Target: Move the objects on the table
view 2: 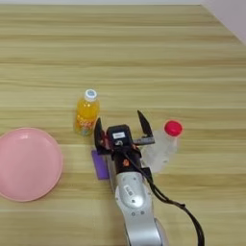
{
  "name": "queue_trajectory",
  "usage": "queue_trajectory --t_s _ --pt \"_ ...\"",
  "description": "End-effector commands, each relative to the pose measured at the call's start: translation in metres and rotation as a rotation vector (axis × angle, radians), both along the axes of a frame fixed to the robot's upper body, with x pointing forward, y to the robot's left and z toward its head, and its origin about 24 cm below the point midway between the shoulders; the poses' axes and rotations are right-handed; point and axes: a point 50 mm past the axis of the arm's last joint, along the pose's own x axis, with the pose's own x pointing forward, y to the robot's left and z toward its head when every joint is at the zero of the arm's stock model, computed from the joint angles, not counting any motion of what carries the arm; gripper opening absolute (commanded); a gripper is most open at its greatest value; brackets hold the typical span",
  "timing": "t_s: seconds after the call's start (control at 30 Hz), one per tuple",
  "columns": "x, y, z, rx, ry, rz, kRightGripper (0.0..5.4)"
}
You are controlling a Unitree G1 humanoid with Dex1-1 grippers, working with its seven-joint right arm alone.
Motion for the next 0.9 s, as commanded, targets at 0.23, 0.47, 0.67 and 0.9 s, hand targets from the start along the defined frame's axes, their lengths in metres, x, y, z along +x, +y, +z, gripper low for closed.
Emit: queue_trajectory --t_s 0.23,0.47,0.67,0.9 --pt "0.006 -0.015 0.036 -0.100 -0.223 -0.104 5.38" --pt "0.004 -0.030 0.038 -0.102 -0.235 -0.222 5.38" --pt "0.003 -0.040 0.038 -0.076 -0.226 -0.292 5.38" --pt "0.003 -0.047 0.034 -0.011 -0.187 -0.331 5.38"
